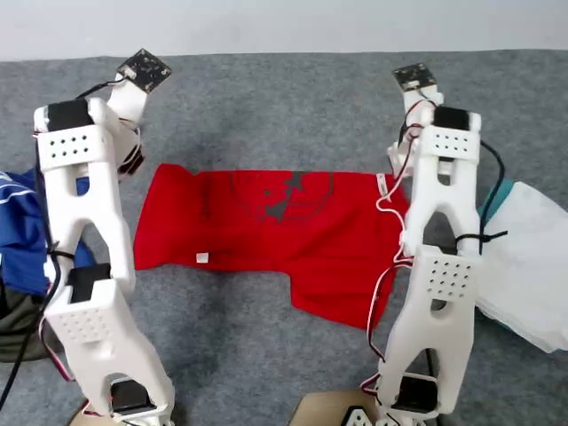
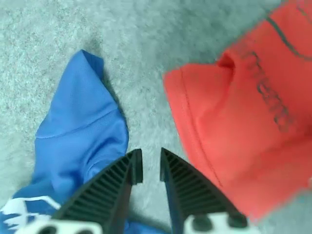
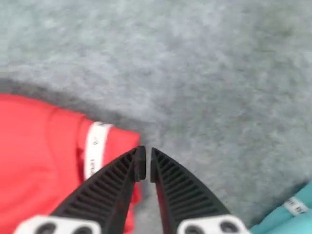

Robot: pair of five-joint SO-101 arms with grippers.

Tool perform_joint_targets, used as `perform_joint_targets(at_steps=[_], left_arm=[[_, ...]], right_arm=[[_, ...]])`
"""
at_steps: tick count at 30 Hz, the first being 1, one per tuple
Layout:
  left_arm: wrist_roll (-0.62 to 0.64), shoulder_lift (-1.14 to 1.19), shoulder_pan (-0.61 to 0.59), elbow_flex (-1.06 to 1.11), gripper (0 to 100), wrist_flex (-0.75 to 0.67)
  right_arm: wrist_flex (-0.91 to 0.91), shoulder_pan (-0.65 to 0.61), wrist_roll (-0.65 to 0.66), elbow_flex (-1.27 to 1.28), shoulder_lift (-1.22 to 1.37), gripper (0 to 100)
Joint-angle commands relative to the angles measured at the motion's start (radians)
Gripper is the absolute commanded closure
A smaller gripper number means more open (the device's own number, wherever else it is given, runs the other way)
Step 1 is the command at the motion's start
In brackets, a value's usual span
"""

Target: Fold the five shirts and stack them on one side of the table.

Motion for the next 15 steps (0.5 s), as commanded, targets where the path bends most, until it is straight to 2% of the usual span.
perform_joint_targets(at_steps=[1,4,7,11,15], left_arm=[[0.106,0.037,-0.002,-0.010,88,-0.083],[0.213,0.098,0.018,-0.012,81,-0.129],[0.310,0.164,0.044,-0.012,80,-0.180],[0.316,0.258,0.080,-0.012,80,-0.181],[0.319,0.319,0.080,-0.045,82,-0.181]], right_arm=[[0.074,-0.048,-0.015,-0.049,-0.096,89.7],[0.122,-0.094,-0.104,-0.049,-0.136,85.4],[0.148,-0.139,-0.127,-0.049,-0.148,85.2],[0.157,-0.194,-0.132,-0.043,-0.119,85.8],[0.114,-0.183,-0.124,-0.046,-0.021,91.6]])
